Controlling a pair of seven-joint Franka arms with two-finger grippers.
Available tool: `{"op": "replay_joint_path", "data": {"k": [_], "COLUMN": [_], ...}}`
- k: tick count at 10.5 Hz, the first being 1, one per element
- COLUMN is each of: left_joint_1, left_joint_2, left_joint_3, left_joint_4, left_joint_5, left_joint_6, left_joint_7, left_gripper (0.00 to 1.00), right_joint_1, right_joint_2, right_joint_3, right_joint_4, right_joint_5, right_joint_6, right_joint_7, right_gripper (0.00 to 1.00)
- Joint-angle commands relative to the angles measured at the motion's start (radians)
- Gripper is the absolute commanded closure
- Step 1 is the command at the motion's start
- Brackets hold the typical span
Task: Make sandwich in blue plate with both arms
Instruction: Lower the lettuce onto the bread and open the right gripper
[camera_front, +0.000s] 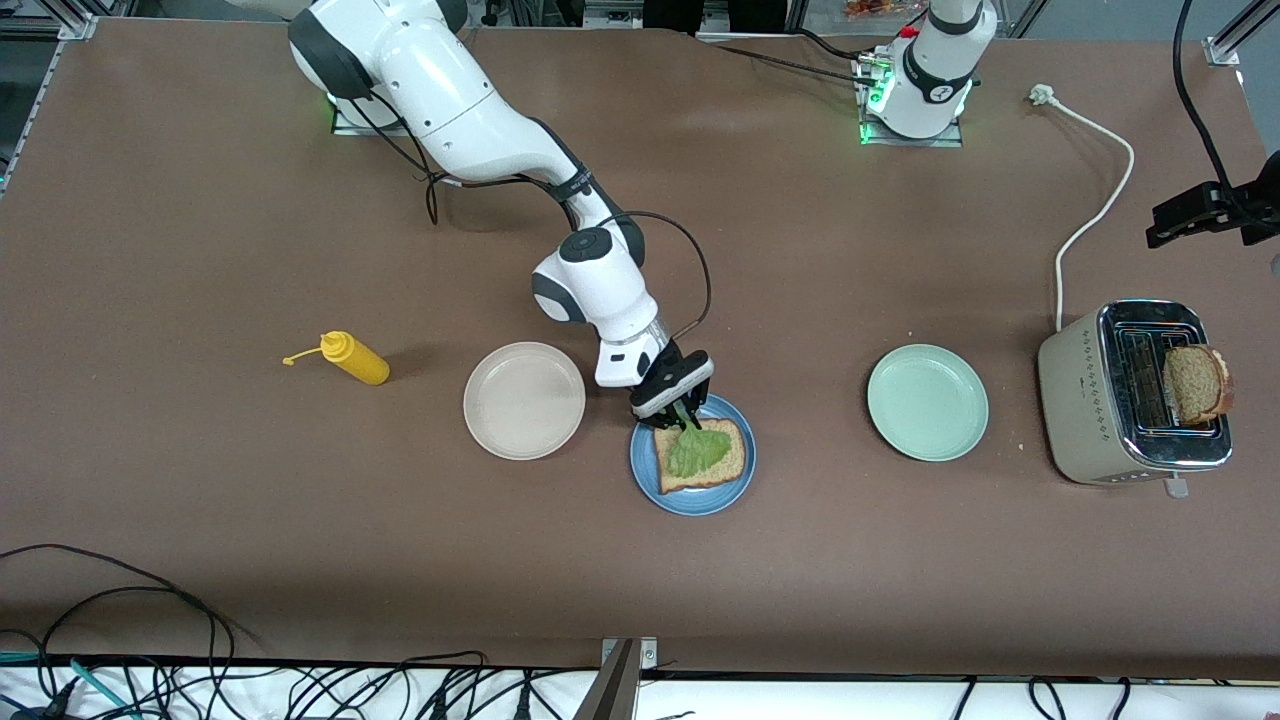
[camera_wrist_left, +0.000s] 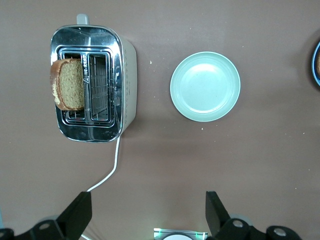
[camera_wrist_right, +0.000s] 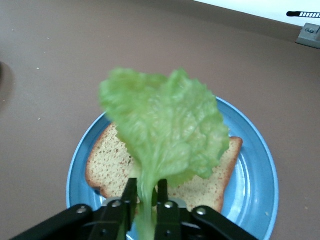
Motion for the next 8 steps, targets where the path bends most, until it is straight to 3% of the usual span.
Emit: {"op": "replay_joint_path", "data": {"k": [1,2,6,8], "left_joint_1": [0.000,0.000,-0.006,0.003], "left_joint_2": [-0.004,-0.004,-0.004,-0.004], "left_joint_3": [-0.001,-0.003,-0.003,0.002], "left_joint_4": [0.016,0.016,0.017,0.016], "left_joint_5": [-0.014,-0.014,-0.024,-0.027], "left_joint_6": [-0.016,-0.016,-0.016,-0.016], "left_joint_7": [-0.009,-0.009,-0.009,-0.009], "left_gripper": [0.00,0.00,0.00,0.00], "right_joint_1": [0.013,0.012,-0.022,-0.030], "right_joint_2": [0.022,0.022,-0.023,-0.080], "right_joint_3": [-0.016,-0.017,-0.026,-0.017], "right_joint_4": [0.034,0.036,0.036,0.030], "right_joint_5": [0.018,0.015,0.021,0.023], "right_joint_6": [0.017,0.017,0.000,-0.120], "right_joint_7": [0.005,0.004,-0.016,-0.013], "right_gripper": [0.50,0.40,0.17,0.04]}}
